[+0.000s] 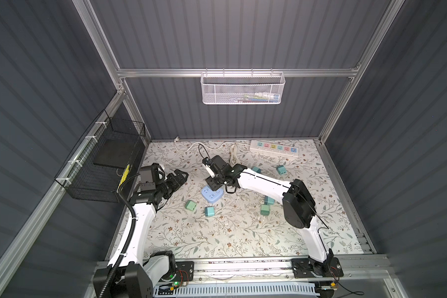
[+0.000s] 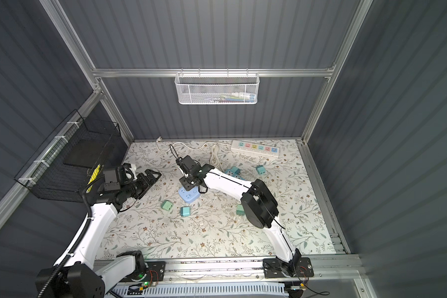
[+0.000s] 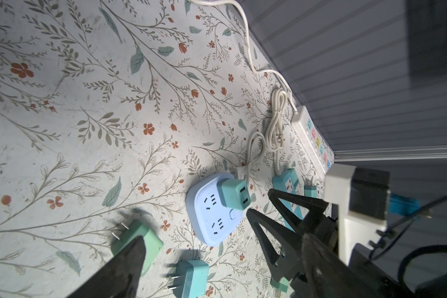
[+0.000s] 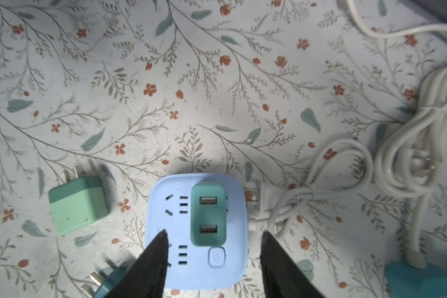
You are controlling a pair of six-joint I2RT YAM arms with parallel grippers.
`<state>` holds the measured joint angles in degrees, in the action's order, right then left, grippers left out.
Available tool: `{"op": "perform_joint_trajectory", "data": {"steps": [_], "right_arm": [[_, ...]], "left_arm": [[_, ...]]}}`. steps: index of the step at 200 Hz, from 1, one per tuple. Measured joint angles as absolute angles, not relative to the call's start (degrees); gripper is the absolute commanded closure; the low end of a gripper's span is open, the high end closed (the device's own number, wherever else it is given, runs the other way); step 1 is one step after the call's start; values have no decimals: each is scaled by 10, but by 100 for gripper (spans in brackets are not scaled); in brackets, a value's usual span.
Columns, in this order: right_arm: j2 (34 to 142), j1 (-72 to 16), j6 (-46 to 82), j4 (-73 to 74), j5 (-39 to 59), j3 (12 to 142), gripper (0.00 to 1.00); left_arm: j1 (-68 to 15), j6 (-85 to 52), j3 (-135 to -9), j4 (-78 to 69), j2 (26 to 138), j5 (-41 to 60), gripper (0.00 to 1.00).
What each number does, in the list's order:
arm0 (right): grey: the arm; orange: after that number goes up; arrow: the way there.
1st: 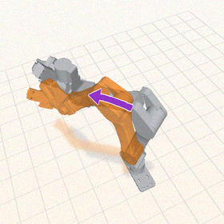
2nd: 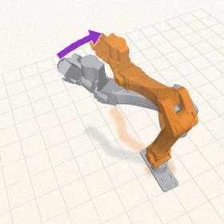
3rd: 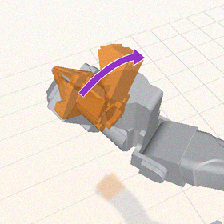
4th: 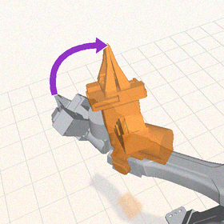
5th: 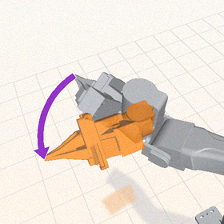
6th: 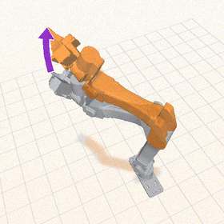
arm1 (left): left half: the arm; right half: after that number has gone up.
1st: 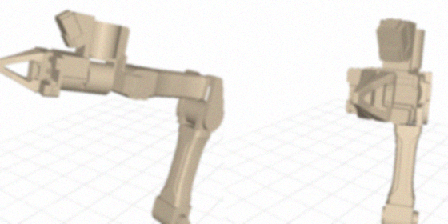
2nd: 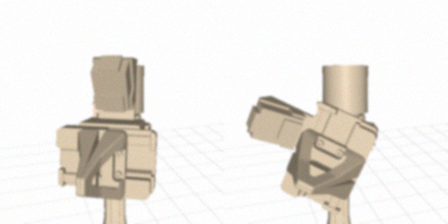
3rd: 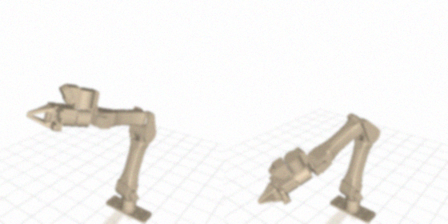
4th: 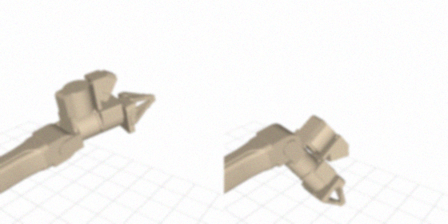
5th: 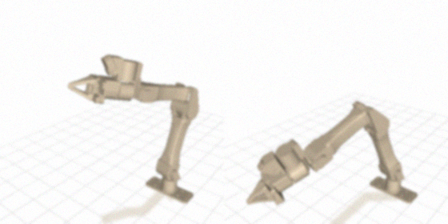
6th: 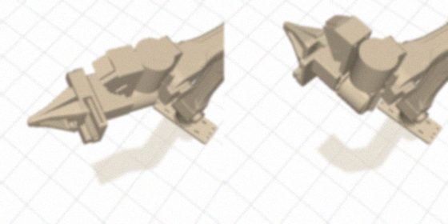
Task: Insert the plug
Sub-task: 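Raise the right gripper off the socket while the left gripper moves toward the teal adapters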
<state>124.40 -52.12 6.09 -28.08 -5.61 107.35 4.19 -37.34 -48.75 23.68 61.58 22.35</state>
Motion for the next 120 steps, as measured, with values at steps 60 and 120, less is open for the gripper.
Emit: {"op": "perform_joint_trajectory", "data": {"steps": [60,120], "right_arm": [[1257,-501,60,-288,-58,1091,43],[1260,-500,74,-283,-43,1051,43]], "left_arm": [[42,-376,-477,239,614,228,8],[42,-365,-445,274,629,220,11]]}}
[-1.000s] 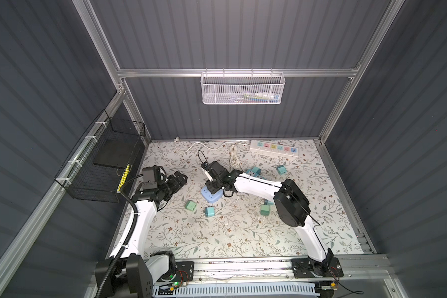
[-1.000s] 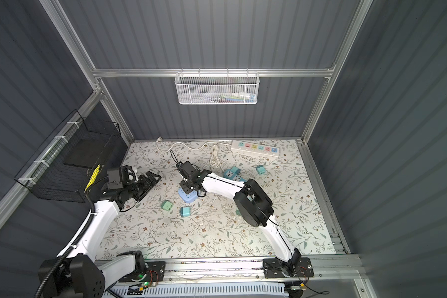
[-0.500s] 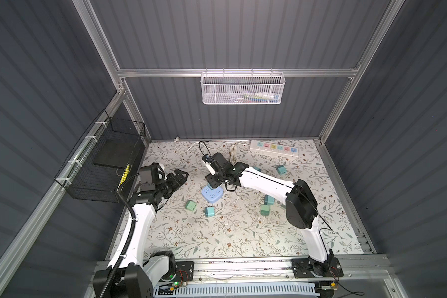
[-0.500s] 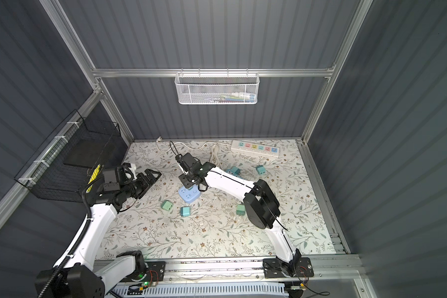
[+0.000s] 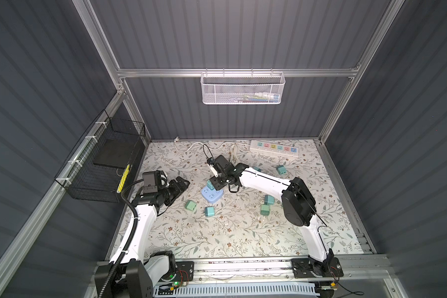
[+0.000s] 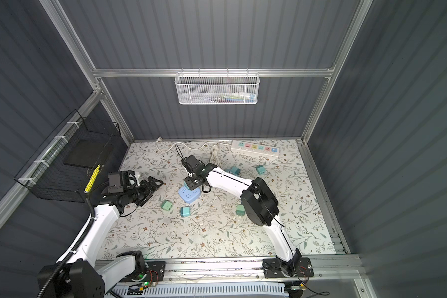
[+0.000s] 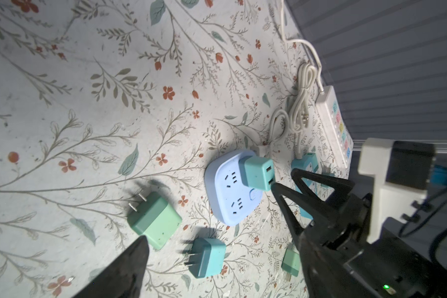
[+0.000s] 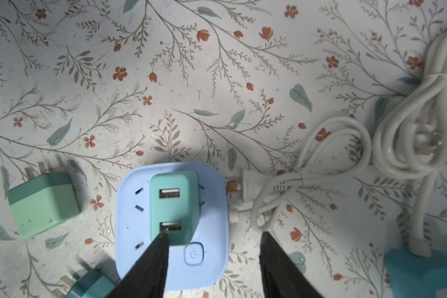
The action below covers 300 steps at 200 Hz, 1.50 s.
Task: Insert the plug
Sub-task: 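Raise the right gripper off the socket while the left gripper moves toward the teal adapters, then lower the left gripper over a teal adapter while the right gripper hovers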
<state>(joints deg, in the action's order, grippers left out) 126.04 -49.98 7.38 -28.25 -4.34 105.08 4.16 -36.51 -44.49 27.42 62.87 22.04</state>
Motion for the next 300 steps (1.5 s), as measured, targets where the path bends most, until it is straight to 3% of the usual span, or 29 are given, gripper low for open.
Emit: {"op": "perform_joint_trajectory", "data": {"steps": [34,54,83,111,153,205,300], "right_arm": [[1250,-500,74,-284,-43,1038,39],[1215,-500,73,-286,-46,1012,36],[1107,-497,79,-274,-59,939,30],[979,-486,103,-248,-71,834,22],[863,-456,159,-215,-71,663,20],[820,-413,202,-199,-67,590,19],[820,-391,201,-178,-38,596,19]], "left_arm": [[29,-358,-438,304,635,191,13],[-28,-356,-438,316,635,147,15],[-140,-356,-435,315,644,118,18],[-194,-350,-432,295,677,120,18],[-236,-318,-432,253,740,131,17],[-241,-286,-432,229,809,137,17],[-333,-319,-396,211,789,114,21]]}}
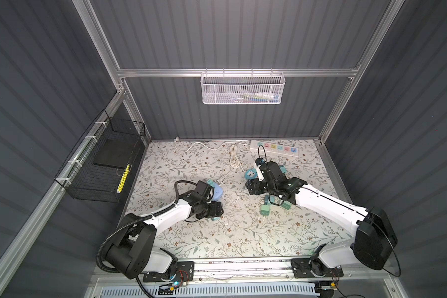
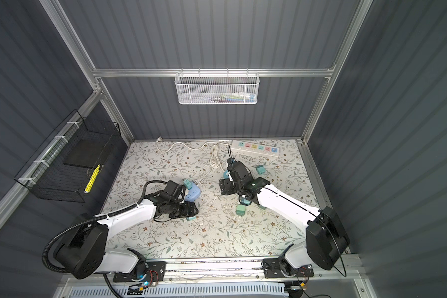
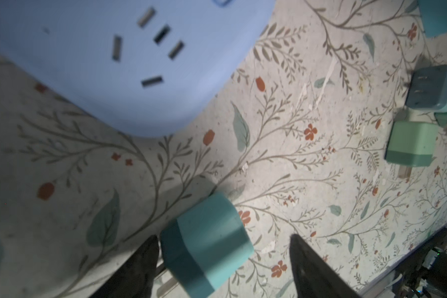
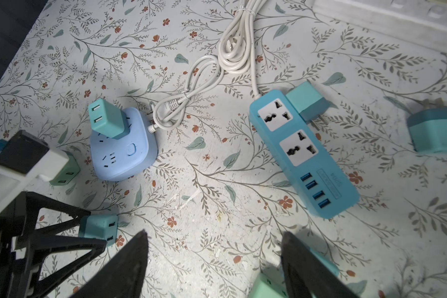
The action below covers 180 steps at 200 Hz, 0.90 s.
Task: Insert the plug
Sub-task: 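Lower the left gripper over a teal adapter while the right gripper hovers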
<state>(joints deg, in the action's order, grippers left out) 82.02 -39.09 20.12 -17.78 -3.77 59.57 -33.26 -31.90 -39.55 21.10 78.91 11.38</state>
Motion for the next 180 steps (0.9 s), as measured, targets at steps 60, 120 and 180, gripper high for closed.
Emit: {"op": "perform_joint_trajectory", "data": {"steps": [60,120,180], "right_arm": [[781,-382,194,-176,-28,595,11],[745,-336,219,-136,-20,550,16],[775,-279,262,-105,115,541,28]], "left_arm": [[-398,-393,-384,206,726,107,22],[-413,-357,-467,314,697,-35,3],[-405,-296,-488,365,675,-182,14]]}}
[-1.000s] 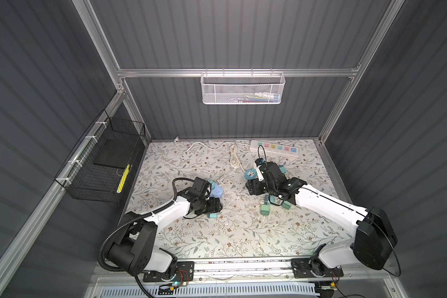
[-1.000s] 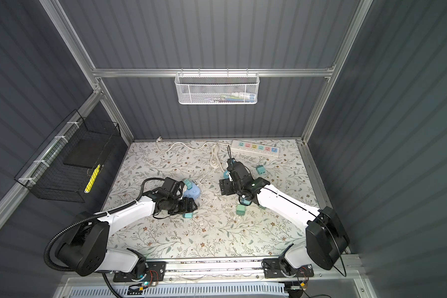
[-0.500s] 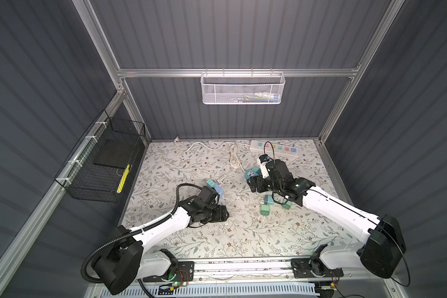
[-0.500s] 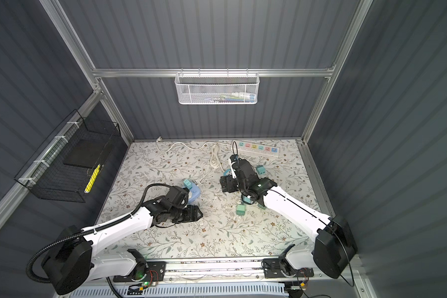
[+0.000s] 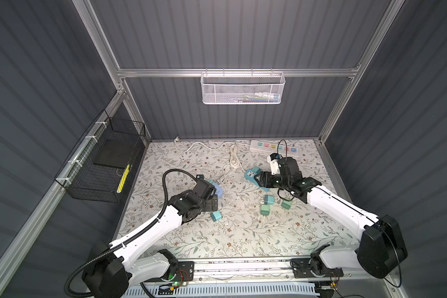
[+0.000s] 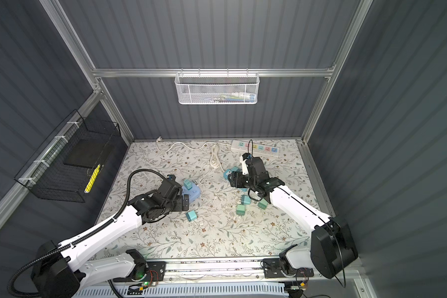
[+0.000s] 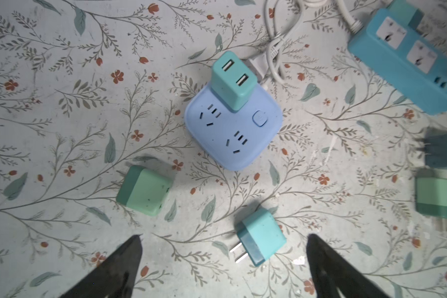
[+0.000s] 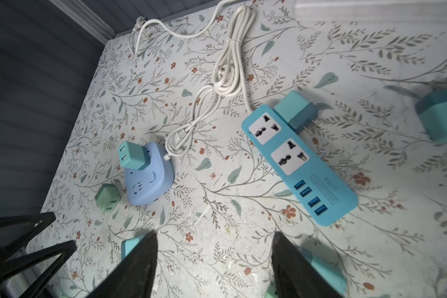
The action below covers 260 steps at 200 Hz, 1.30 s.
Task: Insert the plug
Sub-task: 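Lower the left gripper over a teal adapter while the right gripper hovers, then close the left gripper on the teal adapter and lift it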
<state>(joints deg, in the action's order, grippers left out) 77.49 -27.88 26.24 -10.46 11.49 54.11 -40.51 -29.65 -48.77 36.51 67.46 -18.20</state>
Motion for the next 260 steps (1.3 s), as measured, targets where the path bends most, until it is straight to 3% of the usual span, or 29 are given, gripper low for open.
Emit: {"op": "perform_joint_trajectory", "data": {"steps": [17,41,119,214,260], "right_arm": [[775,-279,264,-103,129,541,28],[778,-279,268,-103,136,541,32],[797,-279,277,-103,147,541,25],[790,-279,277,-108,146,541,25],[790,-279,278,-107,146,541,28]], "left_arm": [[-404,-264,-505,378,715,-155,21],[-406,-236,-513,384,775,-96,21],[-418,-190,-514,385,865,0,22],[-480,-230,-528,386,875,-22,27],[-480,-228,-561,416,898,-74,40]]}}
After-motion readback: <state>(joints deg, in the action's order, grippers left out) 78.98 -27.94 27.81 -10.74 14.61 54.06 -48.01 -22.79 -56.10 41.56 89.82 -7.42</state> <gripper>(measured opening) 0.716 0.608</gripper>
